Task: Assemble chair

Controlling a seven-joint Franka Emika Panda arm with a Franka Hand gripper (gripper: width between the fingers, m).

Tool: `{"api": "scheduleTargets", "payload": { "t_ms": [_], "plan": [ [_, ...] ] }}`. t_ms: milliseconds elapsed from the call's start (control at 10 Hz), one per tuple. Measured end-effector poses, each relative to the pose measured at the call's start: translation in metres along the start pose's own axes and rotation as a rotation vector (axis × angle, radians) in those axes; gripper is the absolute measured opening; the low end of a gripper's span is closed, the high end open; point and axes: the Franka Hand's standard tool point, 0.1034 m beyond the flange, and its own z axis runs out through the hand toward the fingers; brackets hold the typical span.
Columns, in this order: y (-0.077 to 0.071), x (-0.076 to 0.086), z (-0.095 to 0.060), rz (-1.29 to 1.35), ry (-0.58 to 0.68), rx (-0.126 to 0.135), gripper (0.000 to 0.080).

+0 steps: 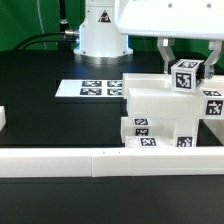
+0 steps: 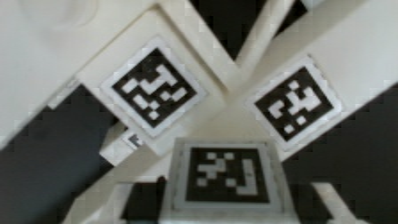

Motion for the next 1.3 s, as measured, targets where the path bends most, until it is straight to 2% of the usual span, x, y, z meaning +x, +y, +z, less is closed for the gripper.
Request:
{"api": "scheduleTargets", "payload": {
  "t_ms": [200,700,900,1000,1100,1200,1300],
  "plan": [
    [0.0001,0.0002,0.0003,0.147,-0.012,0.013,0.0284],
    [-0.0012,-0.0016,0.0004,0.527,-0.030,0.019,0.0284],
    [-0.0019,-0.0028,0.0011,0.533,-0.035,0.021,0.0285],
    [-0.0019,-0.0027,0.0011,0.505,-0.035,0.022,0.0499],
    [-0.0015,-0.0021,0.0011,0.493,-0.035,0.023,0.0499],
    [-0.0011,-0.0016,0.0014,0.423,-0.032,0.023,0.0616],
    [-0.0010,-0.0015,0.0015,0.326,-0.031,0.024,0.0639]
  ]
}}
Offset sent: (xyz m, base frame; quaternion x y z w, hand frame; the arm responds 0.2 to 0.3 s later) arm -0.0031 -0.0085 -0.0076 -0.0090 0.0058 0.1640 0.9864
